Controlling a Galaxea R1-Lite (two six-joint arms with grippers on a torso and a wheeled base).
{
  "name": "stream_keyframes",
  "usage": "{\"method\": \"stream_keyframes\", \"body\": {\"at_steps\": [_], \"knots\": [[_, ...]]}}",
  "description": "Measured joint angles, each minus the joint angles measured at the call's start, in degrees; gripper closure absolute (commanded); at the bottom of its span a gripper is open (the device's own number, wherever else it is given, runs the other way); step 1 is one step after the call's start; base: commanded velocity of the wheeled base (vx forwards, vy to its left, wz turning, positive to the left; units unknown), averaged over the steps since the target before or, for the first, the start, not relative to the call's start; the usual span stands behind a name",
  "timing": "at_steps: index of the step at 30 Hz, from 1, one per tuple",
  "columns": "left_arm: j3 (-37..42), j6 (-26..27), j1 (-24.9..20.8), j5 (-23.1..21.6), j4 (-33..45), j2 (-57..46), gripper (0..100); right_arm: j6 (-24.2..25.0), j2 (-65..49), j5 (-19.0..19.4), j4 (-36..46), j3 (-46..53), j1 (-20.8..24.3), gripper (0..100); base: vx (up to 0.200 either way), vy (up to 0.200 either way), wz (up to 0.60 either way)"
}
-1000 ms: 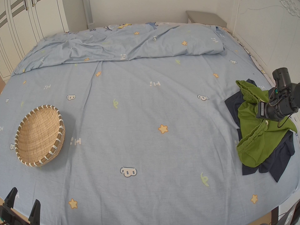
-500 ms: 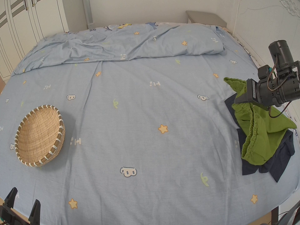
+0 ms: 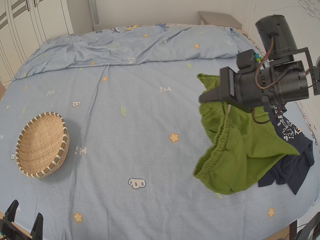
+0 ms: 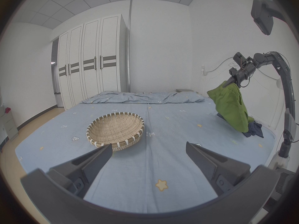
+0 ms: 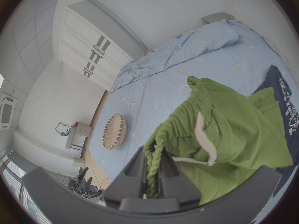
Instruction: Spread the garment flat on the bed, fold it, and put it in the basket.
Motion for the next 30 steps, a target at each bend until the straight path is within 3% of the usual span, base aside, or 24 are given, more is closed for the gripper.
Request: {"method": "stream_keyframes", "body": {"at_steps": [8, 15, 16, 30], "knots": [[0.0, 0.0, -0.05, -0.02, 0.0, 0.0, 0, 4.46, 10.34, -3.47, -7.66, -8.92, 8.42, 100, 0.0, 0.0, 0.0], [0.0, 0.06, -0.05, -0.05, 0.0, 0.0, 0, 5.42, 17.01, -4.07, -11.52, -13.78, 10.52, 100, 0.0, 0.0, 0.0], [0.0, 0.06, -0.05, -0.07, 0.0, 0.0, 0, 5.39, 17.86, -4.08, -11.45, -14.47, 10.52, 0, 0.0, 0.0, 0.0], [0.0, 0.11, -0.05, -0.09, 0.0, 0.0, 0, 2.46, 23.91, -3.58, -7.09, -17.48, 10.45, 0, 0.0, 0.0, 0.0]]}}
